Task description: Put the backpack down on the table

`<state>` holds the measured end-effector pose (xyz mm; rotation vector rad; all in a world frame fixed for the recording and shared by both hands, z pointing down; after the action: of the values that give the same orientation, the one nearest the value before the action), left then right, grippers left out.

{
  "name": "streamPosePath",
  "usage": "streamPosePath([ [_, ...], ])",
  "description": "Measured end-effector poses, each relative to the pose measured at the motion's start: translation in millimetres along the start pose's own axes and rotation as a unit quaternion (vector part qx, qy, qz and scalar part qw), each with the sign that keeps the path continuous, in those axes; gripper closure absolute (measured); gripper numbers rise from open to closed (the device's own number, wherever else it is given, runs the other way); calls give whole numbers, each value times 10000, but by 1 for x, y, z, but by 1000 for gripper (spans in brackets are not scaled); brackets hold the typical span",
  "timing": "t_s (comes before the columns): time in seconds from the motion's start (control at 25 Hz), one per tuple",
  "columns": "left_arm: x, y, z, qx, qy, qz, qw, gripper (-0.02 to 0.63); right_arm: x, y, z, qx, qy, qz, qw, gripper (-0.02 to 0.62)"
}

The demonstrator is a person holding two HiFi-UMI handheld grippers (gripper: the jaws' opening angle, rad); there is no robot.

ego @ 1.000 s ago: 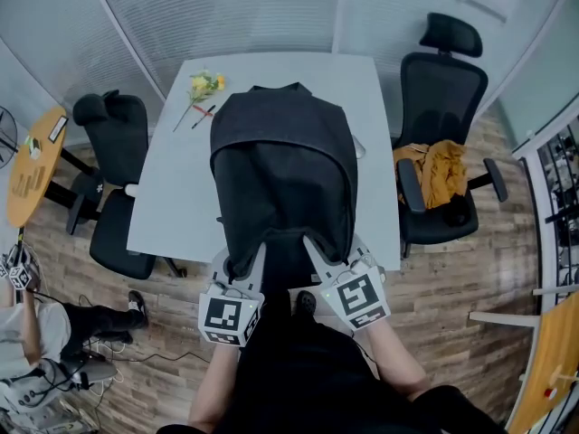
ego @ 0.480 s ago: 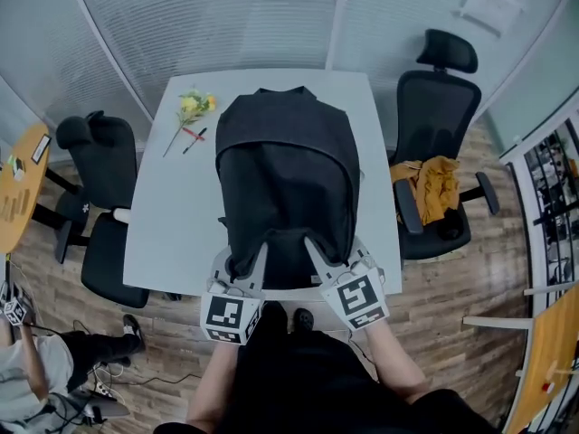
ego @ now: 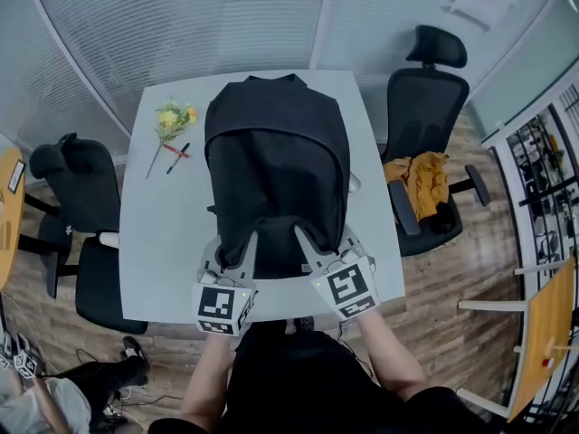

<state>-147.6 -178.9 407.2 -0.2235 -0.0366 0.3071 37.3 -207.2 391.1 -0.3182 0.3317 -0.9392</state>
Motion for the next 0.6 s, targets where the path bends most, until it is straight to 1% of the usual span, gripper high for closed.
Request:
streamPosePath([
  [0.32,-35,-41,6,-19,-60,173,9998,549,19,-44,0,-76,-141,172,9997,531],
  [0.6,-60,-71,21,28,-108,192,9998,548,32,-80,7,-110,-115,262,9995,530],
])
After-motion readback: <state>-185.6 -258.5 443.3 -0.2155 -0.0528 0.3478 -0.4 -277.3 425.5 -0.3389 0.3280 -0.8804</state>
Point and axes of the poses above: the fingertips, and each gripper's own axes: y backward along the fingers, x to its right, z out of its underside, the point moved 9 cm from there along y, backward along the fingers, and after that the axes turned 9 degrees about -z, right-handed, at the moved point
